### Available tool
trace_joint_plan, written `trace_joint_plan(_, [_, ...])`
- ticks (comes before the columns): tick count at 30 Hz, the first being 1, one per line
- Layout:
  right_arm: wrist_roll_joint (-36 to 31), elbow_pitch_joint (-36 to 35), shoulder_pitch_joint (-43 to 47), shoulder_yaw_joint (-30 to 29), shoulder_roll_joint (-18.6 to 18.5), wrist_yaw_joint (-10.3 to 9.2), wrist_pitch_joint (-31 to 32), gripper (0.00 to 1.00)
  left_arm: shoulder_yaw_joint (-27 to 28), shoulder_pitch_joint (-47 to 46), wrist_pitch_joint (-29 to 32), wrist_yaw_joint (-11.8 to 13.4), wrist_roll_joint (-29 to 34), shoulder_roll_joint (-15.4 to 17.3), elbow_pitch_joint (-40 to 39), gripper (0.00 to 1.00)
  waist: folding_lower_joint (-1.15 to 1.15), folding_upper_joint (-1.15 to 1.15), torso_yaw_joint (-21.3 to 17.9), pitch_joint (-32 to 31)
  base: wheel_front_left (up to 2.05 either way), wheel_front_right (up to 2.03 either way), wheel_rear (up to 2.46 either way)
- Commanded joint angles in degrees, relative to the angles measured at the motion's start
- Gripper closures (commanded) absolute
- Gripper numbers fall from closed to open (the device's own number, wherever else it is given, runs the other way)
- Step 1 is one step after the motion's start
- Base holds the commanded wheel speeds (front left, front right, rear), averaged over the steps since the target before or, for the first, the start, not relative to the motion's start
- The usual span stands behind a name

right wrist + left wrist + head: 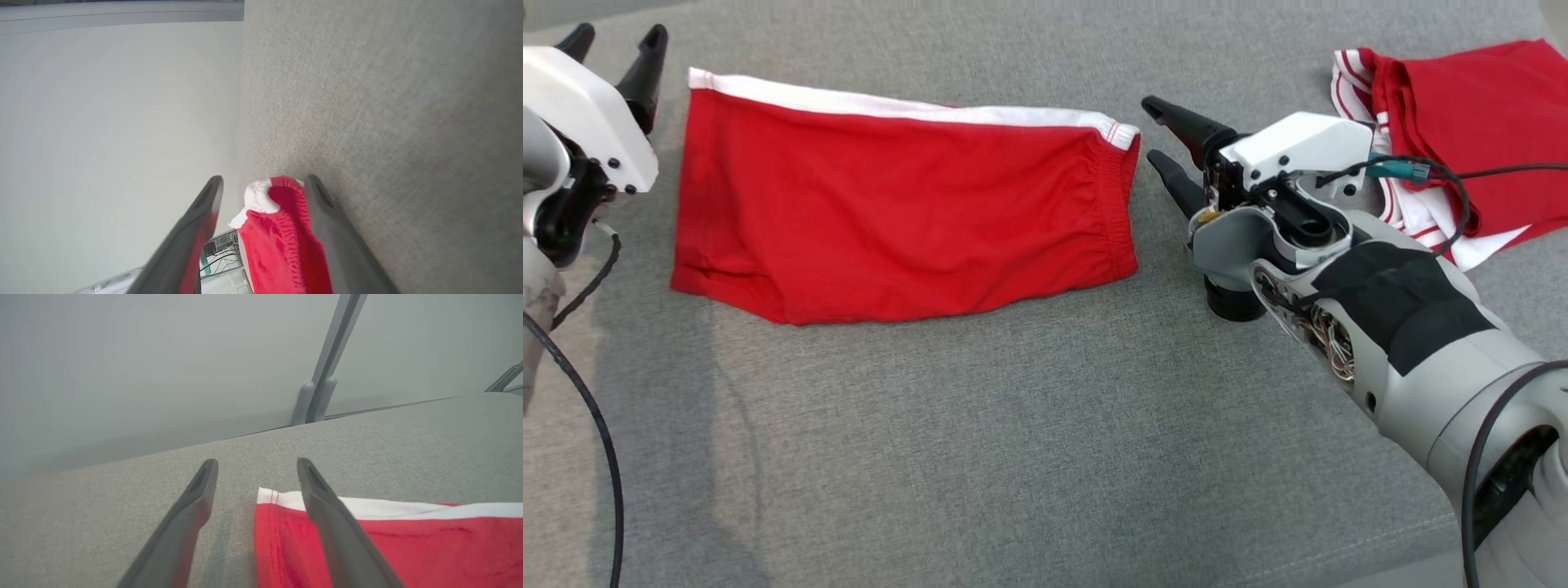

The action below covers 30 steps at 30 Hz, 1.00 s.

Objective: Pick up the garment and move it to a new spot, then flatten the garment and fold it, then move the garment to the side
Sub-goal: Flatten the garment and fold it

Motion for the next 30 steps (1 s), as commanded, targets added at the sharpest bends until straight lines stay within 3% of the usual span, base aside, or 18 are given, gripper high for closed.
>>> trace_joint_plan(1, [-1.13,1.30,1.12,0.17,-0.22,0.00,0.93,0.00,-0.18,0.73,-0.57,-0.41,-0.40,-0.21,0.06,0.00,0.00,0.00,0.72,-1.41,0.00,0.00,0.00])
trace_joint_plan(5, [-6.15,4.09,0.02,0.15,-0.14,0.01,0.73,0.00,0.11,1.76,-2.56,-0.74,-0.81,-0.61,-0.26,0.00,0.00,0.00,1.67,-3.54,0.00,0.00,0.00])
trace_joint_plan(10, [-21.07,5.13,-1.58,0.15,-0.47,0.01,-6.56,0.00,1.06,3.41,-6.61,-0.94,-1.33,-1.07,-1.53,0.00,0.00,0.00,3.19,-6.74,0.00,0.00,0.00])
trace_joint_plan(11, [-21.07,5.13,-1.58,0.15,-0.47,0.01,-6.56,0.00,1.06,3.41,-6.61,-0.94,-1.33,-1.07,-1.53,0.00,0.00,0.00,3.19,-6.74,0.00,0.00,0.00])
trace_joint_plan(16, [-36.63,1.09,2.27,0.16,-4.21,0.00,-16.87,0.00,2.35,6.33,-11.71,-0.91,-2.08,-1.72,-4.10,0.00,0.00,0.00,5.59,-10.44,0.00,0.00,0.00])
trace_joint_plan(20, [-47.47,-1.66,4.96,0.04,-8.20,0.00,-19.77,0.00,3.50,9.69,-14.05,-0.02,-1.49,-1.06,-7.67,0.00,0.00,0.00,7.54,-13.10,0.00,0.00,0.00])
trace_joint_plan(25, [-63.73,-3.18,6.20,-10.37,-13.23,0.00,-19.79,0.00,8.29,15.49,-14.79,5.28,5.50,1.67,-17.48,0.00,0.00,0.00,9.86,-15.60,0.00,0.00,0.00])
trace_joint_plan(30, [-84.11,-8.41,15.72,-28.39,-16.62,0.00,-19.76,0.00,17.68,27.78,-14.72,11.24,13.57,3.57,-31.44,0.00,0.00,0.00,11.62,-17.96,0.00,0.00,0.00])
